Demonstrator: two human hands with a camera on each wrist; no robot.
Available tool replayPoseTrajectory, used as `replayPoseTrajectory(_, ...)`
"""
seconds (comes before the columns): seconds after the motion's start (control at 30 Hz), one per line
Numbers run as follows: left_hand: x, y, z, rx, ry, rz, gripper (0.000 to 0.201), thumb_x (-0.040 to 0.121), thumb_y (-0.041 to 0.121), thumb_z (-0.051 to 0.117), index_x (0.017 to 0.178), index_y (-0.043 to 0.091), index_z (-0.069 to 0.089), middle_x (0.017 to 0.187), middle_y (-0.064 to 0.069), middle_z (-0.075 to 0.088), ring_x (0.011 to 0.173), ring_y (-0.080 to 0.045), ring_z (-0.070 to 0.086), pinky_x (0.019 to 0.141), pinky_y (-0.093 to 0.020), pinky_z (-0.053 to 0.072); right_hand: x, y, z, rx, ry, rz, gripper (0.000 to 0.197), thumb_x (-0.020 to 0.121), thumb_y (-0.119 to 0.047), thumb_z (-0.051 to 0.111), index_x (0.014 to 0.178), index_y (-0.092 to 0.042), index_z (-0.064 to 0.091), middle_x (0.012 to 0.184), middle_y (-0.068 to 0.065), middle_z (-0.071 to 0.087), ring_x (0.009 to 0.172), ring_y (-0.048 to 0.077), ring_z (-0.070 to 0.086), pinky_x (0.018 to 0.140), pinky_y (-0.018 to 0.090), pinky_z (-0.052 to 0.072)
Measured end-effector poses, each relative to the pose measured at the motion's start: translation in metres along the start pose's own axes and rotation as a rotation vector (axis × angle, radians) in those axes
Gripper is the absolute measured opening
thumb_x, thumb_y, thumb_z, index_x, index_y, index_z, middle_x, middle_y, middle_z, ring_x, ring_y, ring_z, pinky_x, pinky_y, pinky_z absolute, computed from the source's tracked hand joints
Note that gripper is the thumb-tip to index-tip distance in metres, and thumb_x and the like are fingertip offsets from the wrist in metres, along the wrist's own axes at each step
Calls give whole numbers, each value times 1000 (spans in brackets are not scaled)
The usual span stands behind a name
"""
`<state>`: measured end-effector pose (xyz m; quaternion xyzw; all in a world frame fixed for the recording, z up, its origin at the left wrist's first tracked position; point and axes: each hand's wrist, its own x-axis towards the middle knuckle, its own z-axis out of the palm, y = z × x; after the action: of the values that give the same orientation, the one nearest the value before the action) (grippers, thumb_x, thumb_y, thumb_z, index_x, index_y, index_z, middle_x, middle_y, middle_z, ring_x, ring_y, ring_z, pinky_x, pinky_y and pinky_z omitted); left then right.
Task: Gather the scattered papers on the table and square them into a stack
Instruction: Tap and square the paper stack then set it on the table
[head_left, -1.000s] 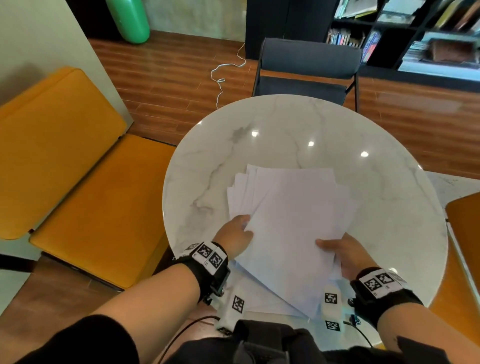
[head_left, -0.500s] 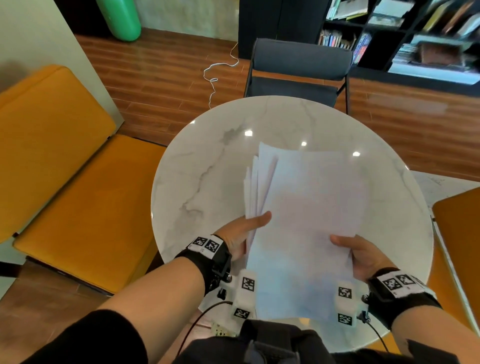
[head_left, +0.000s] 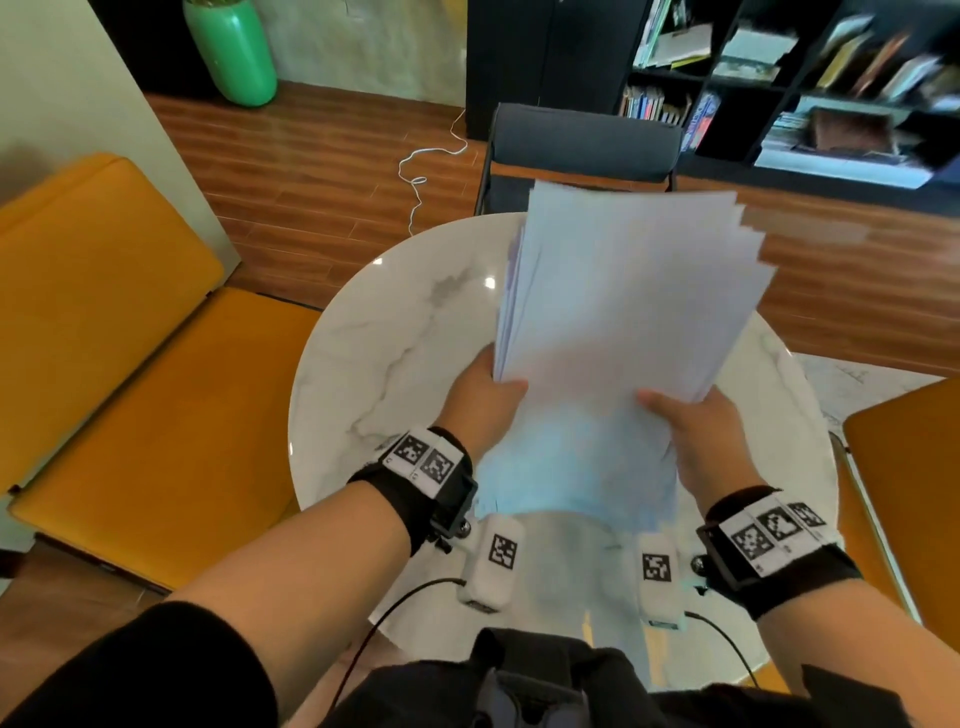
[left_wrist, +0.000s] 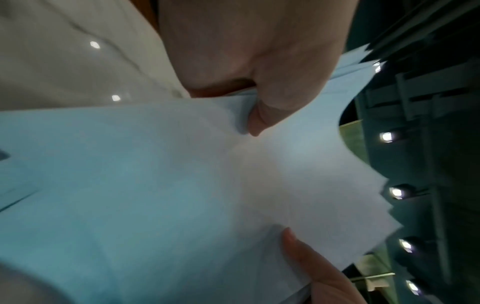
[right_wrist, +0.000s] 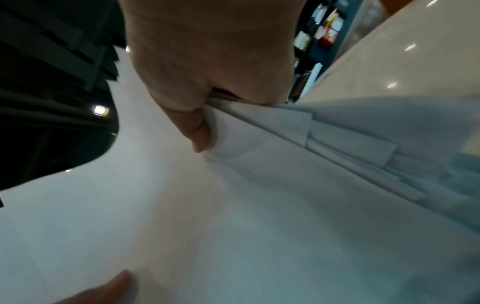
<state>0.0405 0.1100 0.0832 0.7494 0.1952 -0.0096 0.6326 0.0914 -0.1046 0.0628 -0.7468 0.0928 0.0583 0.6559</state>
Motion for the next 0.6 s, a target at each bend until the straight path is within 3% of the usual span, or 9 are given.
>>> replayPoseTrajectory(0.1,-2,31,-6,-111,65,132,33,91,12,54,121,25,53,91,12,60,81,-3,56,68,-9,44,-9,-42,7,141,45,-164,21,78,-5,73,97,-12,67,74,-8,74,68,5,71,62,18,54)
replayPoseTrajectory(0.13,-2,39,-9,-136,76,169,31,91,14,56,119,25,54,90,15,59,81,2,55,66,-6,43,-11,-53,8,176,53,-208,18,78,-4,73,92,-14,68,72,-12,75,70,4,71,63,16,54)
replayPoseTrajectory(0.27,-6,50,-19,-267,52,232,38,82,16,71,115,29,56,103,17,64,95,7,59,79,-11,49,-21,-75,4,194,48,-373,23,75,-3,76,87,-21,69,80,-17,75,83,8,70,76,22,55)
replayPoseTrajectory(0.37,-8,38,-25,-271,35,222,53,79,12,75,126,23,52,112,12,63,99,7,59,84,-9,50,-20,-62,0,185,8,-382,29,74,1,76,90,-22,69,83,-17,75,84,6,70,79,24,55)
replayPoseTrajectory(0.5,-6,8,-24,-145,-5,100,62,75,23,77,131,24,51,122,5,65,111,-12,62,98,-35,49,-15,-27,1,139,-56,-237,29,74,6,74,89,-18,70,81,-8,77,79,12,71,76,33,55)
replayPoseTrajectory(0.6,-3,0,-18,-62,17,47,54,82,26,69,132,25,51,123,3,64,112,-17,61,102,-41,47,-11,-15,5,73,-16,-155,22,73,0,77,81,-19,70,82,1,74,82,26,70,85,48,56)
